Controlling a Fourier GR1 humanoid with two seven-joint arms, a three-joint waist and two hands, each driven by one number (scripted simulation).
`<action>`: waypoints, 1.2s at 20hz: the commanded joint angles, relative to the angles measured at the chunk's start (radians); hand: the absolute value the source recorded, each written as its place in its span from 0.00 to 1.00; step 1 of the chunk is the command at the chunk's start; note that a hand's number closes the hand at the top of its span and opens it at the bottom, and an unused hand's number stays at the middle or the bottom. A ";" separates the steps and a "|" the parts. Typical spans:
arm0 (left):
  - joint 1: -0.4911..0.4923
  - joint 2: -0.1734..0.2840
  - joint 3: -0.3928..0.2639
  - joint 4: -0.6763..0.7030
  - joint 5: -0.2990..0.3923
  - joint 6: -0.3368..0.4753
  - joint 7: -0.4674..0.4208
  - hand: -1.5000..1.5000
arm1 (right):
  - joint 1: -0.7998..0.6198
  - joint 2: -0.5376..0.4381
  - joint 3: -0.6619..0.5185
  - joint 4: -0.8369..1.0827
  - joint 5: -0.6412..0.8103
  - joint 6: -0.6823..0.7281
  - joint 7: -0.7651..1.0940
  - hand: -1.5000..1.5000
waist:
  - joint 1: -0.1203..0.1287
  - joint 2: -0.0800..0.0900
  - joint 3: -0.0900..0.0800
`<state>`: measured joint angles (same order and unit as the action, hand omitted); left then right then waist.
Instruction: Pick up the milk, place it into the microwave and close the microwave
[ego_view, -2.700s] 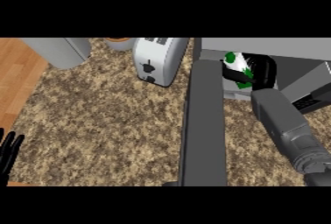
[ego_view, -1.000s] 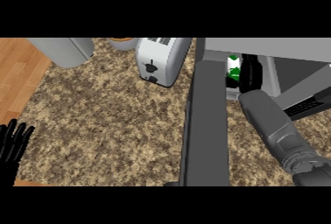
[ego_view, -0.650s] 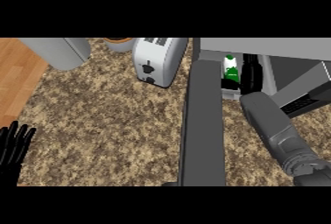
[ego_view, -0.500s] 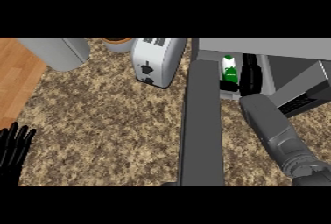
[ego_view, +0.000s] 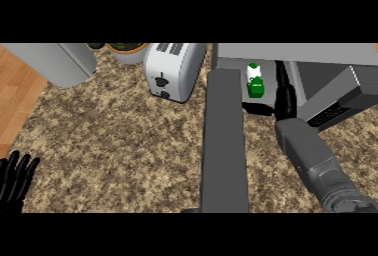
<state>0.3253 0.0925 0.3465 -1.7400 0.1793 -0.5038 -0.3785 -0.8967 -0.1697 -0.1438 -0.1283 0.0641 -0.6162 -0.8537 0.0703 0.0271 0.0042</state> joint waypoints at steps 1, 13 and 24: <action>0.004 -0.005 -0.005 -0.001 -0.024 0.003 -0.018 0.00 | 0.020 0.007 -0.028 -0.011 -0.028 0.115 -0.051 0.00 | -0.013 -0.005 -0.001; 0.100 -0.022 -0.118 -0.088 0.007 -0.138 0.015 0.00 | 0.179 0.126 -0.042 -0.095 -0.086 0.380 -0.135 0.00 | -0.065 -0.029 -0.004; 0.044 -0.063 -0.275 -0.078 -0.149 -0.143 0.030 0.00 | 0.482 0.136 0.060 -0.376 -0.103 0.530 -0.150 0.00 | -0.097 -0.038 -0.006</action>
<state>0.3927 0.0485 0.1395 -1.8235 0.1035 -0.6471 -0.3464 -0.5099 -0.0257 -0.1121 -0.3950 -0.0372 -0.1280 -1.0145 -0.0164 -0.0079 -0.0010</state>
